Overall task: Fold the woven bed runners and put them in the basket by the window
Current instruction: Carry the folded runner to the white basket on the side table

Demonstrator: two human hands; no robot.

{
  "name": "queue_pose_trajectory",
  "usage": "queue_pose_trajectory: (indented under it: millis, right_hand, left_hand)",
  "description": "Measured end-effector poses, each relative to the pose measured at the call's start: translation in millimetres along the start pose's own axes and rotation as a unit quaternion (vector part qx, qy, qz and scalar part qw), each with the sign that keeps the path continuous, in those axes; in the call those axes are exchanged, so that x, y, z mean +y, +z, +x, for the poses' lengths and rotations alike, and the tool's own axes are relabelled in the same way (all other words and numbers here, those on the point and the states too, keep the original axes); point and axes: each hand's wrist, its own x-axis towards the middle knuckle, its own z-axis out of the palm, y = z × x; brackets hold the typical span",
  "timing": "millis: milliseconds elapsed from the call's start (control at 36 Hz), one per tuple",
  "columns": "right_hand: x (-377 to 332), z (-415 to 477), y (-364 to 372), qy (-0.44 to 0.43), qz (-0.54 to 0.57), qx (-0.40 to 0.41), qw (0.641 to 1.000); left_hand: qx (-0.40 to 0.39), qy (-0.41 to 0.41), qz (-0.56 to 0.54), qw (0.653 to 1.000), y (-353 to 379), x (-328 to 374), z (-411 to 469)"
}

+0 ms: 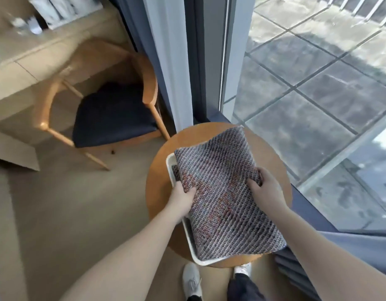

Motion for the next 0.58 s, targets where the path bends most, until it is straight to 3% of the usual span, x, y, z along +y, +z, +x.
queue_pose_trajectory:
  millis: [139, 306, 417, 472, 583]
  right_hand:
    - [21, 11, 31, 0.017, -0.017, -0.021, 0.999]
    - [23, 33, 55, 0.003, -0.042, -0.022, 0.999]
    - [25, 38, 66, 0.003, -0.174, -0.059, 0.983]
    - [33, 35, 74, -0.052, -0.242, -0.080, 0.966]
    - [23, 50, 86, -0.251, -0.362, -0.040, 0.897]
  left_hand:
    - [0.023, -0.038, 0.038, 0.998, 8, -31, 14]
    - [0.099, -0.013, 0.058, 0.993, 9, -25, 26]
    - [0.112, 0.020, 0.106, 0.988, 20, -28, 20]
    - [0.132, 0.091, 0.192, 0.968, 29, -28, 19]
    - [0.137, 0.206, 0.355, 0.901, 38, -16, 43]
